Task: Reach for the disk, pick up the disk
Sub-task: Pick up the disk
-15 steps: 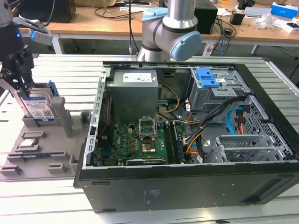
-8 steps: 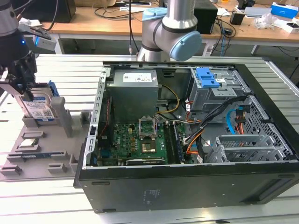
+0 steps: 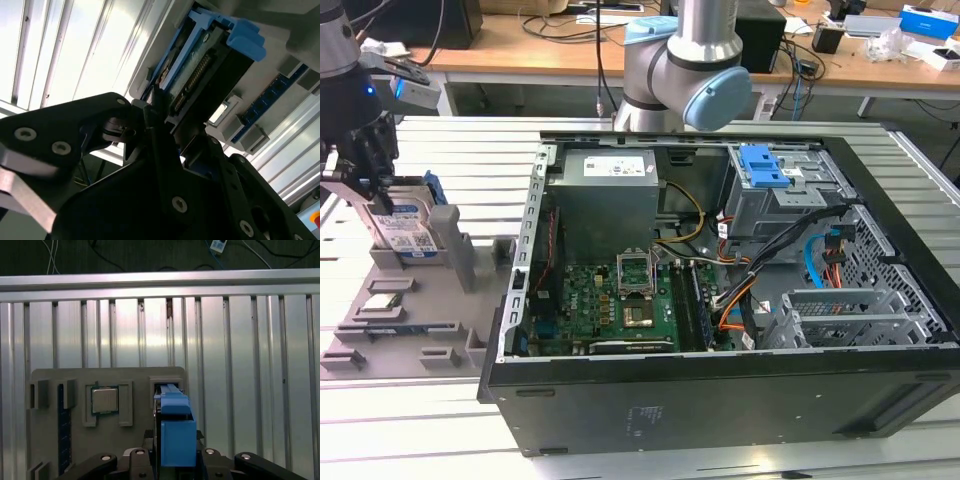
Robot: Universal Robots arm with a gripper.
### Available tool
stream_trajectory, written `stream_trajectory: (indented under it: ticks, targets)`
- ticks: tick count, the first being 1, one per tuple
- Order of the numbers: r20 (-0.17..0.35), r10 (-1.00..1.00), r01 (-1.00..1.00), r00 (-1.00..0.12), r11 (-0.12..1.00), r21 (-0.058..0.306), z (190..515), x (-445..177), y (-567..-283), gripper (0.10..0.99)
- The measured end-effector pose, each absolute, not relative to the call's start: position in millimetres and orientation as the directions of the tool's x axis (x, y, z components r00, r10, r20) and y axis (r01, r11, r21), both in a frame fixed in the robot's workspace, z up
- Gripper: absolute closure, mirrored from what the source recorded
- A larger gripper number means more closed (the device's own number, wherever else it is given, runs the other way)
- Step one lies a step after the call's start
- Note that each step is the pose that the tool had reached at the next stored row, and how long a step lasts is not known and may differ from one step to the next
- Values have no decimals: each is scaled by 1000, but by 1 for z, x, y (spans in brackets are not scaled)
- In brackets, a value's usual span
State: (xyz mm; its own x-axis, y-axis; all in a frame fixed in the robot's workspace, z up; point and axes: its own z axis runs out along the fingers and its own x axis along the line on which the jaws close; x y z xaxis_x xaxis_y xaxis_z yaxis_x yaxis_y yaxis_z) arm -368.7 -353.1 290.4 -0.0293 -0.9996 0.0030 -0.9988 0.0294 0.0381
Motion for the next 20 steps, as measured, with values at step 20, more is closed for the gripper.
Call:
stream_trajectory:
  ticks: [20]
  targets:
    - [3, -1000, -999, -29, 29, 38, 299, -368, -353, 722]
